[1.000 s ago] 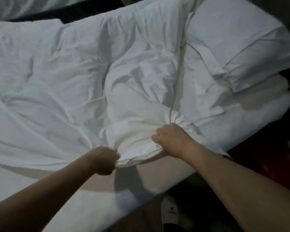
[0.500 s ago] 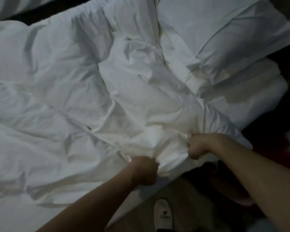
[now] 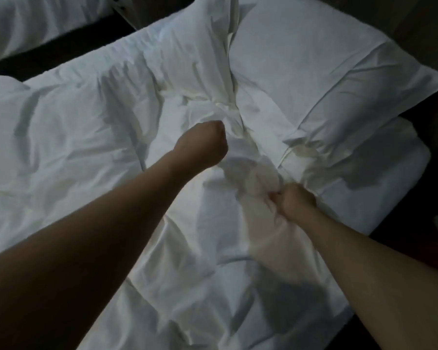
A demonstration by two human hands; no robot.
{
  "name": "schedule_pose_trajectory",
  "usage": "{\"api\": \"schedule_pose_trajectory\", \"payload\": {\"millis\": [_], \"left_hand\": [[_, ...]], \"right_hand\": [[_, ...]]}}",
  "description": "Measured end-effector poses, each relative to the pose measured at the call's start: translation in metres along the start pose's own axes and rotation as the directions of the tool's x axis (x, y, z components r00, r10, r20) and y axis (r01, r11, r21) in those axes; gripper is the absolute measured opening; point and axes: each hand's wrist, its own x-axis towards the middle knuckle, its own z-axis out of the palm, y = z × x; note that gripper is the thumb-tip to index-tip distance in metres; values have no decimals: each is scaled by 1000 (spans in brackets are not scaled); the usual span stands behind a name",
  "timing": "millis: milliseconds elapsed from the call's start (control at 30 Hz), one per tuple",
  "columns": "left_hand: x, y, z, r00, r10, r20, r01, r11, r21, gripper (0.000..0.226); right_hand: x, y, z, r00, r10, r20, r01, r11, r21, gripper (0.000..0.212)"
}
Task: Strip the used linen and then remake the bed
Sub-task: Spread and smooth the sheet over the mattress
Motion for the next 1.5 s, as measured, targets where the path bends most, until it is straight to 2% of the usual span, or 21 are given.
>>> {"api": "schedule_pose_trajectory", "payload": {"millis": [67,133,200,267,367,500,633,767,867,933,967,1033,1100,1133,1167,1233,1267,1300,1333,1400,1500], "left_hand": [[35,23,15,993,97,-67,-99,995,-21,29],[72,42,46,987,158,3,-158,986,50,31],[94,41,86,995,15,100,-30,989,147,34],[101,31,115,968,-235,91,213,955,208,65],[102,13,132,899,-436,48,419,885,201,97],[118,-8,131,865,-450,220,368,870,329,64],[110,-13,129,878,-414,241,310,875,373,41],[97,-21,114,865,-477,158,486,874,-18,36],[86,-12,91,770,-609,192,559,497,-664,34],[86,-1,73,781,-582,229,414,208,-886,20],[87,5,65,791,-562,244,383,143,-912,13],[94,10,53,799,-528,290,470,246,-848,14],[95,5,49,807,-504,308,587,620,-521,28],[94,2,49,836,-486,256,535,826,-179,37],[89,-2,51,893,-413,181,384,907,173,48],[79,0,58,991,-3,137,-79,802,591,67],[79,2,61,938,282,202,-344,685,643,67],[83,5,64,808,511,294,-567,540,622,63],[88,6,66,679,611,407,-710,405,576,58],[99,6,68,592,461,661,-806,315,502,47],[101,11,76,667,125,735,-729,312,609,32]], "right_hand": [[10,4,8,999,-19,46,23,995,-93,56],[17,9,20,997,-32,71,40,992,-117,67],[23,18,26,999,-25,44,28,997,-67,86],[31,24,24,998,-45,35,48,996,-80,96],[47,22,17,989,-96,109,115,977,-182,72],[48,8,-2,913,-130,387,192,973,-126,93],[45,8,6,873,-148,465,215,972,-96,89],[40,6,6,846,-179,503,281,950,-133,74],[32,-4,4,849,-202,489,261,964,-55,63],[32,-7,-6,864,-185,468,201,980,18,67],[33,-8,-11,856,-147,495,139,989,53,75],[38,-10,-18,809,-132,573,112,991,70,74],[35,-13,-19,743,-117,659,178,984,-26,54],[32,-14,-17,731,-112,674,196,979,-49,48],[25,-17,-15,731,-115,673,210,976,-62,48],[17,-20,-7,738,-126,663,252,963,-97,57],[13,-20,-2,754,-132,643,256,961,-102,64],[8,-20,-1,777,-130,616,249,962,-111,72],[6,-18,2,795,-138,591,255,959,-119,76],[4,-15,0,831,-139,539,245,961,-131,68],[2,-14,-5,801,-170,574,285,951,-116,57]]}}
